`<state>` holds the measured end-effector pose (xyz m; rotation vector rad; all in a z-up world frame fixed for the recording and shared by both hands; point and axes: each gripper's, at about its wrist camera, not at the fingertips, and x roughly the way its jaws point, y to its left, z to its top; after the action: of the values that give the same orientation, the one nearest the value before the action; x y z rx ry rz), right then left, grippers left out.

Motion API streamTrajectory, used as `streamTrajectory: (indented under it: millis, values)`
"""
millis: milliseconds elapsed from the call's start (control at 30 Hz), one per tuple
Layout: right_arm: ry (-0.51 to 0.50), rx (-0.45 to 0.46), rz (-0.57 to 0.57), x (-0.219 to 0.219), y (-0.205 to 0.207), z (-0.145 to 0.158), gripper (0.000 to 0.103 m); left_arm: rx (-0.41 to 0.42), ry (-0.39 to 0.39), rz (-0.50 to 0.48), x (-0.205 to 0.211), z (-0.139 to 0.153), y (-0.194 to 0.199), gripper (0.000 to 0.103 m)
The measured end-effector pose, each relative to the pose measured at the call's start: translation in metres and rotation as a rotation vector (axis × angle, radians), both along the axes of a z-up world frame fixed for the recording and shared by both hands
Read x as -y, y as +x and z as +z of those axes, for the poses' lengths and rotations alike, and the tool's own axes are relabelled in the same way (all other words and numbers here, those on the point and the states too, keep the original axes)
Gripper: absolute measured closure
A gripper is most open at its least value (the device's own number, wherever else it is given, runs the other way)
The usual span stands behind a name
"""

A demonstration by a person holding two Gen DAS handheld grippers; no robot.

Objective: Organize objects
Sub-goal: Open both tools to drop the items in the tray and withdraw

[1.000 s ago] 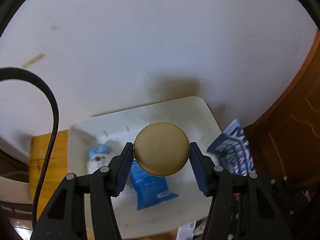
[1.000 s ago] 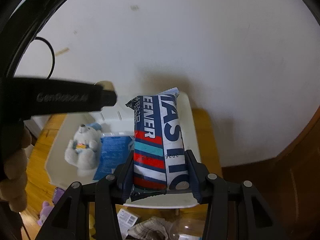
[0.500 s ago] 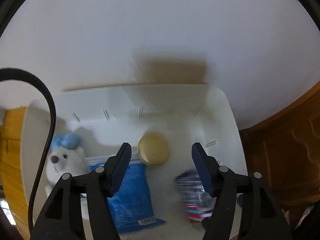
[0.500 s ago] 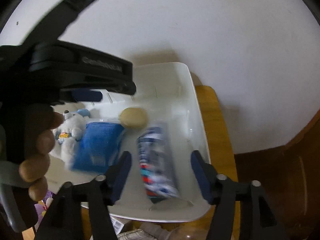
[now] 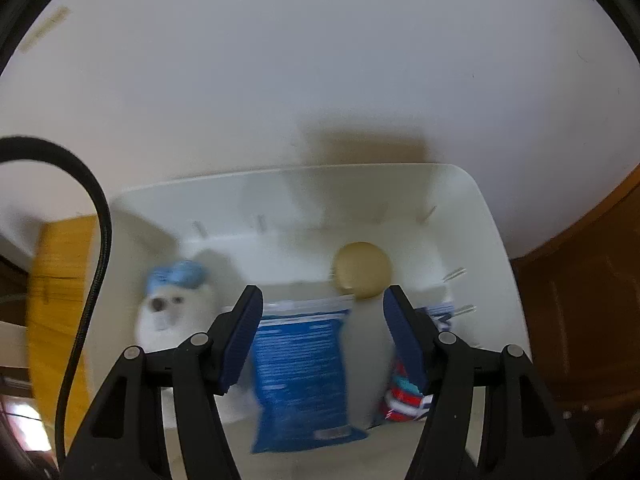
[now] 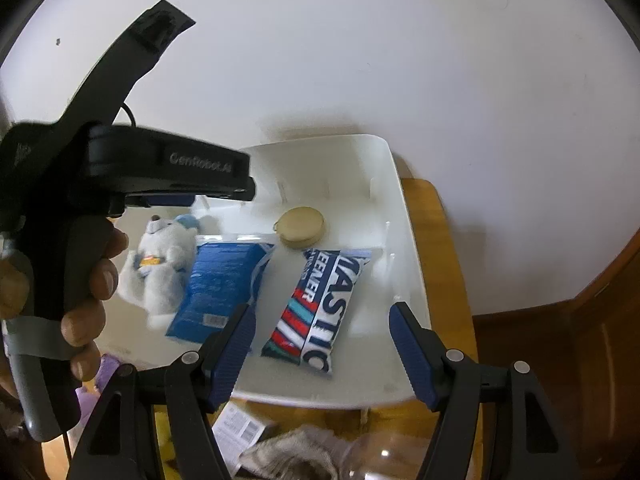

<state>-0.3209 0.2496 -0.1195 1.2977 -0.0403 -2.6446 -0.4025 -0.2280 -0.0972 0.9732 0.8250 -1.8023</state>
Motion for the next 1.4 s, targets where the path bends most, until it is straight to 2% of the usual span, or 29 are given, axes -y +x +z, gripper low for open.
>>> streamTrajectory:
  millis: [100,233,567,700,733,833,1000,1200,1400]
  values:
    - [0.008,-0.014,0.007,0.005,0.013,0.012,0.033,0.036,-0.051,-0.012,-0.006,0.011,0.015,0.037]
    - [0.009,-0.035,0.011,0.009,0.026,0.029,0.033,0.042,-0.105,-0.027,-0.021,0.029,0.026,0.037]
    - [0.035,-0.1,0.012,0.017,0.077,0.075,0.033,-0.04,-0.163,-0.022,-0.063,0.075,0.069,0.037]
    - [0.05,-0.135,0.016,0.021,0.107,0.098,0.033,-0.01,-0.212,-0.047,-0.099,0.099,0.081,0.037]
    - [0.053,-0.143,0.017,0.022,0.113,0.102,0.033,0.006,-0.215,0.097,-0.108,0.104,0.083,0.037]
    - [0.064,-0.171,0.025,0.026,0.138,0.116,0.033,0.006,-0.259,0.063,-0.142,0.124,0.088,0.036]
    - [0.087,-0.233,0.039,0.034,0.188,0.142,0.027,0.005,-0.345,0.033,-0.199,0.158,0.095,0.036]
    - [0.107,-0.306,0.053,0.038,0.25,0.162,0.024,-0.041,-0.38,0.025,-0.246,0.184,0.108,0.036]
    - [0.121,-0.348,0.037,0.034,0.3,0.162,0.022,-0.072,-0.413,0.019,-0.285,0.204,0.12,0.036]
